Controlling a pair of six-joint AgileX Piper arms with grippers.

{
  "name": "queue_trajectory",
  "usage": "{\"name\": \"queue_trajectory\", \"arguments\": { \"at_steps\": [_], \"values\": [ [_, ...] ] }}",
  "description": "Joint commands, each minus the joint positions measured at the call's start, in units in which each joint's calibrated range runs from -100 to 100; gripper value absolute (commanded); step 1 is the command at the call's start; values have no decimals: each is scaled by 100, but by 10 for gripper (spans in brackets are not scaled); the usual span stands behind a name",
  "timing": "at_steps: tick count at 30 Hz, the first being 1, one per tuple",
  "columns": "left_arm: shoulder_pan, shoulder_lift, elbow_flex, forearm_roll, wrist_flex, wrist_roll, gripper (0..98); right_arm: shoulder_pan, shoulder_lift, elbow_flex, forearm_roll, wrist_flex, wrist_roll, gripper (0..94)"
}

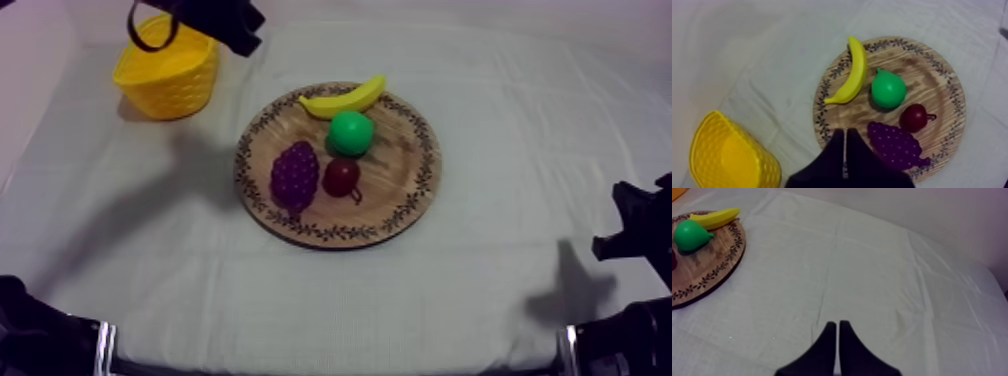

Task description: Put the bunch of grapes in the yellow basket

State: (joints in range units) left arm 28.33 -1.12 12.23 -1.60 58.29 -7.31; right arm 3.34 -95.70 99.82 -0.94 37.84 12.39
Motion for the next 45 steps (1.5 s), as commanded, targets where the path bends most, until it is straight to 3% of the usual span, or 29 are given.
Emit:
{"name": "queue_trajectory", "arguments": {
  "at_steps": [1, 9, 13, 15, 19, 22, 26, 34, 39, 45],
  "values": [
    [35, 156, -25, -3, -15, 35, 0, 2, 3, -4, -2, -1, -1, 3],
    [89, 390, 97, -11, -53, 258, 0, 2, 3, -4, -2, -1, -1, 3],
    [128, 402, 211, -91, -33, 558, 0, 2, 3, -4, -2, -1, -1, 3],
    [196, 399, 266, -240, 33, 957, 0, 2, 3, -4, -2, -1, -1, 3],
    [495, 383, 329, -777, 443, 2167, 0, 2, 3, -4, -2, -1, -1, 3],
    [651, 393, 232, -953, 906, 2754, 0, 2, 3, -4, -2, -1, -1, 3],
    [637, 431, 9, -797, 1523, 3285, 0, 2, 3, -4, -2, -1, -1, 3],
    [590, 593, -597, -604, 2775, 3851, 0, 2, 3, -4, -2, -1, -1, 3],
    [572, 694, -771, -539, 3032, 3949, 0, 2, 3, -4, -2, -1, -1, 3],
    [598, 750, -761, -506, 2885, 3891, 7, 2, 3, -4, -2, -1, -1, 3]
  ]
}}
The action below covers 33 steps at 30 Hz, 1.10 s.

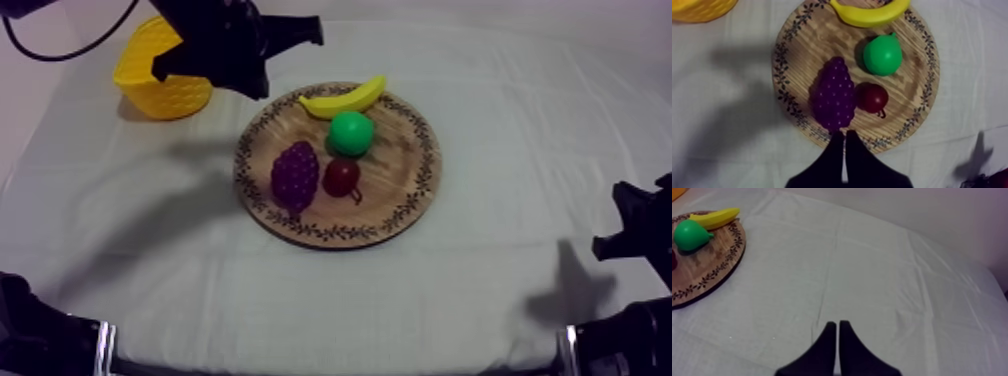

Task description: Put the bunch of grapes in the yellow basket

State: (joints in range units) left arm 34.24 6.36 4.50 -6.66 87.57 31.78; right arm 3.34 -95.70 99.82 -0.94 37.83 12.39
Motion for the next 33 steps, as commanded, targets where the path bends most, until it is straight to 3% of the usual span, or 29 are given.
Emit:
{"name": "queue_trajectory", "arguments": {
  "at_steps": [1, 4, 15, 20, 23, 27, 33],
  "values": [
    [15, 1, 27, 9, -100, -38, 12, 2, 3, -4, -2, -1, -1, 3],
    [27, -10, 87, 56, -282, -101, 60, 2, 3, -4, -2, -1, -1, 3],
    [-21, 2, 365, 187, -560, -190, 403, 2, 3, -4, -2, -1, -1, 3],
    [-28, 5, 392, 180, -557, -145, 670, 2, 3, -4, -2, -1, -1, 3],
    [-34, 14, 396, 173, -544, -120, 774, 2, 3, -4, -2, -1, -1, 3],
    [-27, 21, 401, 177, -539, -134, 836, 2, 3, -4, -2, -1, -1, 3],
    [-25, 28, 506, 212, -649, -148, 853, 2, 3, -4, -2, -1, -1, 3]
  ]
}}
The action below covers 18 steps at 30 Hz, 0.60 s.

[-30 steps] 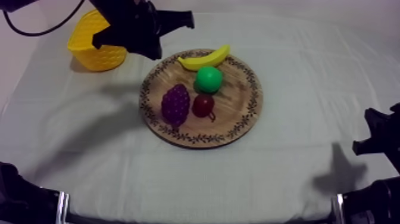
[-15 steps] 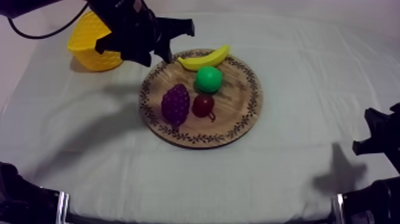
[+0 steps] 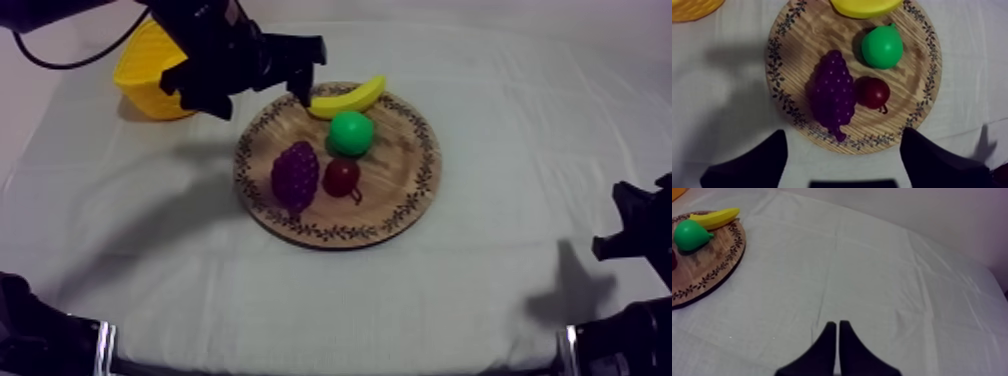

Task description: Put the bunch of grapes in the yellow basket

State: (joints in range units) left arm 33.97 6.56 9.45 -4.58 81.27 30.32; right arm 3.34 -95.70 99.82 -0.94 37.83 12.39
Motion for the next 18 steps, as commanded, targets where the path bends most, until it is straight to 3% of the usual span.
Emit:
{"name": "queue_trajectory", "arguments": {
  "at_steps": [1, 18],
  "values": [
    [1, 15, 43, 12, -51, -4, 853, 2, 3, -4, -2, -1, -1, 3],
    [-75, 995, 446, 314, -1064, -233, 853, 2, 3, -4, -2, -1, -1, 3]
  ]
}}
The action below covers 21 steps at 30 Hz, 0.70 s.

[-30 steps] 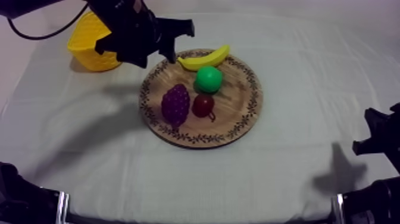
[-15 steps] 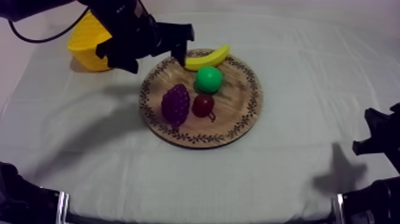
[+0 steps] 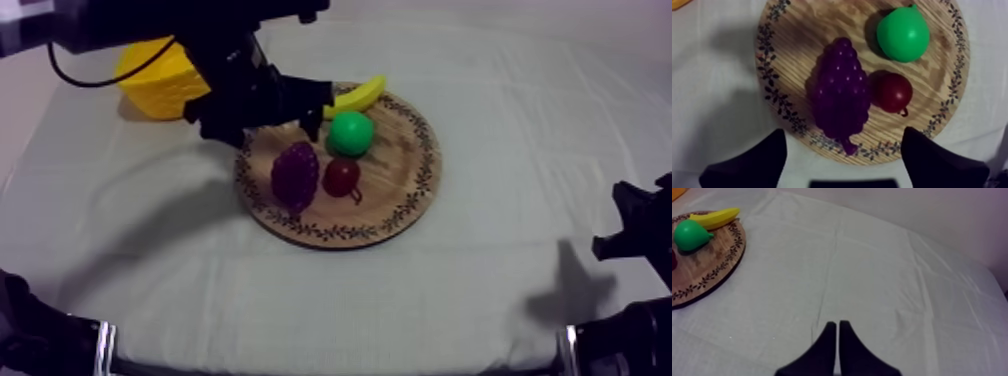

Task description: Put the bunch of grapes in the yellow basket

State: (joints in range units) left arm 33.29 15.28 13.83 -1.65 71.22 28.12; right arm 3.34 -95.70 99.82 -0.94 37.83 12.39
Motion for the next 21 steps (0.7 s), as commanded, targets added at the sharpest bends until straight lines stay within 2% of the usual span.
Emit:
{"name": "queue_trajectory", "arguments": {
  "at_steps": [1, 21],
  "values": [
    [-9, 208, 19, 41, -112, -24, 853, 2, 3, -4, -2, -1, -1, 3],
    [-78, 1373, -306, 226, -410, -202, 845, 2, 3, -4, -2, -1, -3, 3]
  ]
}}
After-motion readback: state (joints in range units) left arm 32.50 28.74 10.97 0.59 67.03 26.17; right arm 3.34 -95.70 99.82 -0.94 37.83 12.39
